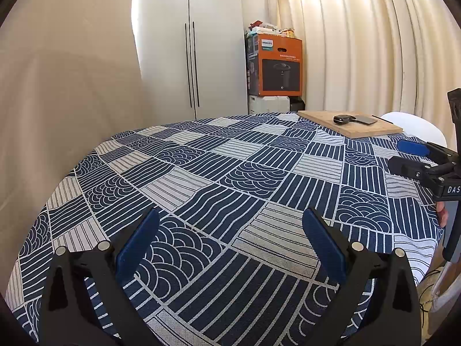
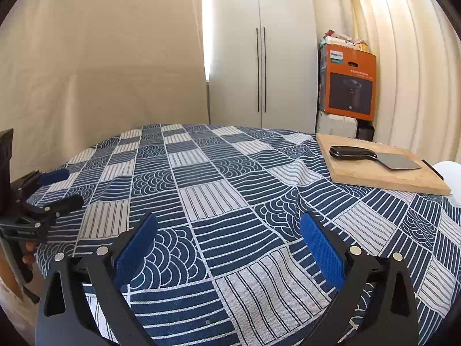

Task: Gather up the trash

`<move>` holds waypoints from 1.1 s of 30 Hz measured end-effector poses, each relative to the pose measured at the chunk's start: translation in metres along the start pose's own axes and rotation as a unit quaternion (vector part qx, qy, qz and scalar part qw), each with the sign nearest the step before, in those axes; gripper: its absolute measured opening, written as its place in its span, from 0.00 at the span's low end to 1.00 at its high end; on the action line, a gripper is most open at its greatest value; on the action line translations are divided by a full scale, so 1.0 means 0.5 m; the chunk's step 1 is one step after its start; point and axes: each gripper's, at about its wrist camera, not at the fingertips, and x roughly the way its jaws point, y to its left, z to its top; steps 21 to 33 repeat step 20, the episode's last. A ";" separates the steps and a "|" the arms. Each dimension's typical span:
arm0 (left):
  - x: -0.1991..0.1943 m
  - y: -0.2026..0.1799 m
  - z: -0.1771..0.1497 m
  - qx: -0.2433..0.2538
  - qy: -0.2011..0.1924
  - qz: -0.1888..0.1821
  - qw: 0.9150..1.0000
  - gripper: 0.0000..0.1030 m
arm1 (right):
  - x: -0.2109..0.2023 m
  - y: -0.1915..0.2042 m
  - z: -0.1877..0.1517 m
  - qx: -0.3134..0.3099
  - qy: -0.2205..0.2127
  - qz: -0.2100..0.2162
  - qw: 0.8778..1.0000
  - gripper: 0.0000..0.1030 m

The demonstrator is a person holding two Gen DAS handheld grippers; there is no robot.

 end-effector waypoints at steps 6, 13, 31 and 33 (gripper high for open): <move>0.002 0.000 0.001 -0.002 0.001 0.005 1.000 0.94 | 0.000 0.000 0.001 -0.003 0.002 0.002 1.000 0.92; -0.001 -0.002 0.000 0.002 -0.003 0.005 1.000 0.94 | 0.006 0.001 0.002 -0.003 0.006 -0.002 1.000 0.92; -0.002 -0.004 0.000 0.003 -0.009 0.016 1.000 0.94 | 0.008 -0.006 0.002 0.009 0.006 -0.009 1.000 0.92; -0.002 -0.004 0.000 0.003 -0.009 0.016 1.000 0.94 | 0.008 -0.006 0.002 0.009 0.006 -0.009 1.000 0.92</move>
